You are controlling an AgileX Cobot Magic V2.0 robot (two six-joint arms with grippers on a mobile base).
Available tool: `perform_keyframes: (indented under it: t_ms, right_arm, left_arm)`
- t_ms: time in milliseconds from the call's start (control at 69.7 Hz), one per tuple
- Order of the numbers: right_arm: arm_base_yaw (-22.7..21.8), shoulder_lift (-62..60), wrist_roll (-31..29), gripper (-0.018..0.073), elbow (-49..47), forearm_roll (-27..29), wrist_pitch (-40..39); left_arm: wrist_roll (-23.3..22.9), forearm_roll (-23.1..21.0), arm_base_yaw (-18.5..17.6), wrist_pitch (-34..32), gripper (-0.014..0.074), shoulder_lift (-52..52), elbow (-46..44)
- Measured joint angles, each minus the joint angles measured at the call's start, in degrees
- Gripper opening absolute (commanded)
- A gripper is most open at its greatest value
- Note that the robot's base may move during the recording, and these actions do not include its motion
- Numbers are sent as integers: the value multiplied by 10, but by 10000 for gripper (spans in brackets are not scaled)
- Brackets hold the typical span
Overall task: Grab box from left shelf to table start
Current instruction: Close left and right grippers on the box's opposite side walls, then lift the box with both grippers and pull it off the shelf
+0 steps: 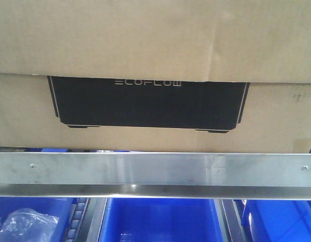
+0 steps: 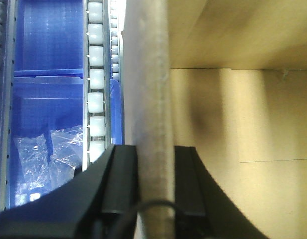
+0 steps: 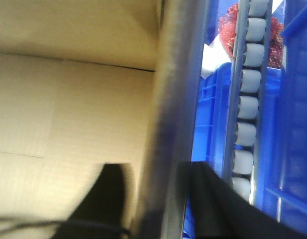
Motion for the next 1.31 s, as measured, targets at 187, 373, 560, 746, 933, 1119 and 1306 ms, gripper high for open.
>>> perform_keyframes:
  t_ms: [187,373,560,746,933,1119,1306]
  right_arm:
    - [0,0,-1,58,0,1,0]
    - [0,-4,-2,58,0,1,3]
    - [1,-41,3,58,0,3,27]
    - [1,-75,6,58,0,0,44]
    - [1,-90,10,58,0,0,89]
    - [1,-115,12,58,27,0,108]
    - [1,-179,14,58,101,0,83]
  left_arm:
    - [0,0,0,-1,-104,0,0]
    - [0,1,0,1,-102,0,-1]
    - [0,1,0,9,-100,-7,-6]
    - [0,-3,0,26,-100,-36,-6]
    - [0,-3,0,77,-100,-47,-7]
    - [0,-5,0,102,-97,-56,6]
    - [-4,-10,0,78,-97,-114,76]
